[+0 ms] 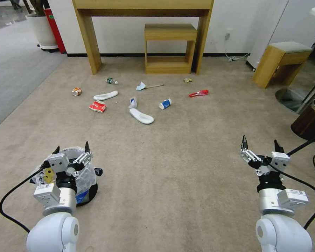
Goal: Pick up the trash bin and place the garbage on the floor into it.
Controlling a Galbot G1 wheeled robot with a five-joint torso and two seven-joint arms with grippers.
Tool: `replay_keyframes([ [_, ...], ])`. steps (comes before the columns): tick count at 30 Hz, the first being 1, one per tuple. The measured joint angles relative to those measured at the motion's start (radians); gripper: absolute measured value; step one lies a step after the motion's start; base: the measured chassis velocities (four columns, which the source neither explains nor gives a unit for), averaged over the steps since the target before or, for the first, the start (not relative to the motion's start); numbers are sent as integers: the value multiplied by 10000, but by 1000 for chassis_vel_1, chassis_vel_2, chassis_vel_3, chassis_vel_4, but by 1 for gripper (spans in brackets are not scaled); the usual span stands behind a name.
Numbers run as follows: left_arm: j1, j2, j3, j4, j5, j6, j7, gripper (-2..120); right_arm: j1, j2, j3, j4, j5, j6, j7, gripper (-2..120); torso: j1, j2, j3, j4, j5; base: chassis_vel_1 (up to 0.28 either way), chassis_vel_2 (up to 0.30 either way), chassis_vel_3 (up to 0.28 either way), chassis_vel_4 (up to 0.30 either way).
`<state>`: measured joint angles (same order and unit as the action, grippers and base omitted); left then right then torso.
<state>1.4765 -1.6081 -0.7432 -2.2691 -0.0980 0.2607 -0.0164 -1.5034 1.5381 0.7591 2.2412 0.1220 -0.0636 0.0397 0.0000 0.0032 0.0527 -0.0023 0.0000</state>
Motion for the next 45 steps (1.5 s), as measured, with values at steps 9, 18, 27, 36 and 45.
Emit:
replay_keyframes([
  [9, 0, 0, -2, 31, 9, -19, 3, 100, 10, 12, 0, -54, -35, 57, -2, 100, 0, 0, 0, 0, 0, 0, 0, 0, 0],
  [18, 37, 0, -16, 22, 20, -66, 6, 100, -4, 46, -5, -58, -60, 147, -50, 100, 0, 0, 0, 0, 1, 74, 69, -65, -60],
  [27, 58, 0, -28, -2, 24, -77, 6, 100, -44, 84, -1, -56, -119, 201, -61, 100, 0, 0, 0, 0, 1, 92, 88, -94, -91],
  [36, 58, 0, -24, 11, 23, -94, 7, 100, -41, 128, 9, -54, -138, 266, -63, 100, 0, 0, 1, 0, 1, 91, 96, -100, -99],
  [45, 1, 1, -42, 117, 7, -106, 10, 100, 24, 163, 30, -232, -155, 621, -154, 100, 0, 0, 0, 1, 0, 105, 108, -95, -99],
])
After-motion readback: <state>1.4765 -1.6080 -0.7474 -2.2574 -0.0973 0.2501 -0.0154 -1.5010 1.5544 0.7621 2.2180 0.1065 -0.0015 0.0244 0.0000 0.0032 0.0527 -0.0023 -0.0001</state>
